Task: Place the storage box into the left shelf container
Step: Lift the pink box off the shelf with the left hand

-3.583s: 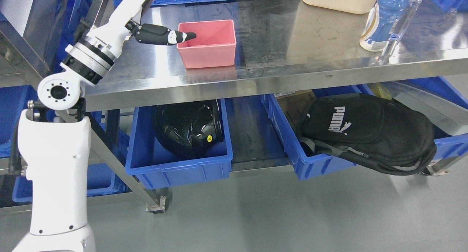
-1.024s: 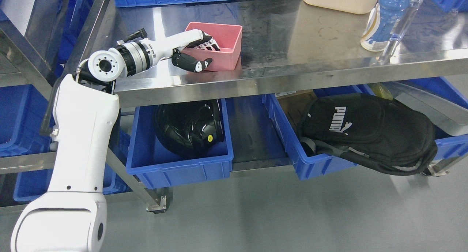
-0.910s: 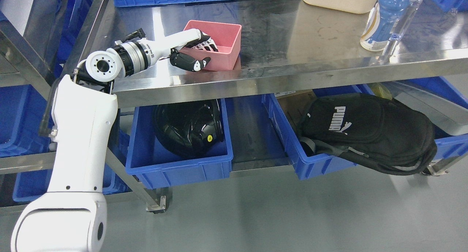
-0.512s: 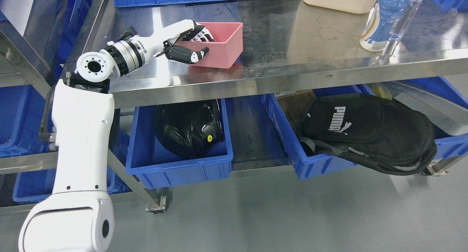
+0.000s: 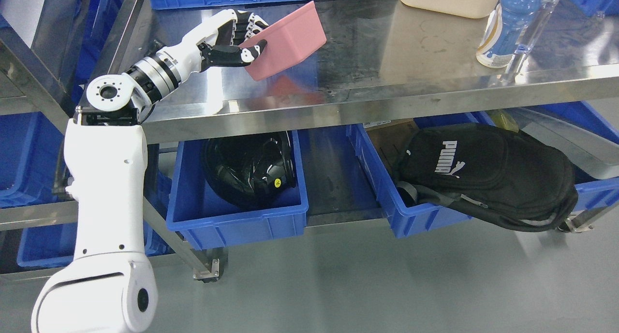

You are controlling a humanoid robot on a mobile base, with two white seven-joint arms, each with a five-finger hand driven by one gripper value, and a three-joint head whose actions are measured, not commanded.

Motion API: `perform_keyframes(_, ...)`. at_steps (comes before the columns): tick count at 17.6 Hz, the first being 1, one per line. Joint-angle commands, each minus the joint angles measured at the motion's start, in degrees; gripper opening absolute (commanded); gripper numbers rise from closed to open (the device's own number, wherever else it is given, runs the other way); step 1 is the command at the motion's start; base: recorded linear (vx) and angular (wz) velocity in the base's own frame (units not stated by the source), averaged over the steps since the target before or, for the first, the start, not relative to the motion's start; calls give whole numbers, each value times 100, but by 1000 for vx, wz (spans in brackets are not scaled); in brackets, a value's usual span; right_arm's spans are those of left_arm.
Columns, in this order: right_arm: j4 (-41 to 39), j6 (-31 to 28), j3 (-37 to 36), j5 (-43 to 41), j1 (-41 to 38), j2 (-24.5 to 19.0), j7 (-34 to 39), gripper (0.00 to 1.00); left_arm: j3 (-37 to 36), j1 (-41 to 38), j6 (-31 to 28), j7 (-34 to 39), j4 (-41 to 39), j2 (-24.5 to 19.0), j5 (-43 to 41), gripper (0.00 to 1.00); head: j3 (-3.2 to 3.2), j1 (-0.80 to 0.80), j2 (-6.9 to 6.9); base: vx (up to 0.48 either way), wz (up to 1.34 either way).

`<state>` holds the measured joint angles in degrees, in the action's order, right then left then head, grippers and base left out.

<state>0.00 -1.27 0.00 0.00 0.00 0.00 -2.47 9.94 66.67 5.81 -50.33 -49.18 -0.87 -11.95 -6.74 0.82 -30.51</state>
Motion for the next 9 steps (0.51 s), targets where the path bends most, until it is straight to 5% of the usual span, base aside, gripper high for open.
perform_keyframes(1, -100, 3, -26, 9, -71, 100, 0, 100, 570, -101, -80, 120, 76, -13, 1702, 0, 0, 0, 0, 0, 0)
perform_keyframes(6, -100, 3, -26, 9, -62, 100, 0, 100, 456, -592, -62, 524, -1012, -13, 2924, 0, 0, 0, 0, 0, 0)
perform_keyframes(9, -100, 3, -26, 9, -71, 100, 0, 100, -70, -1566, -62, 1111, -2504, -13, 3426, 0, 0, 0, 0, 2, 16)
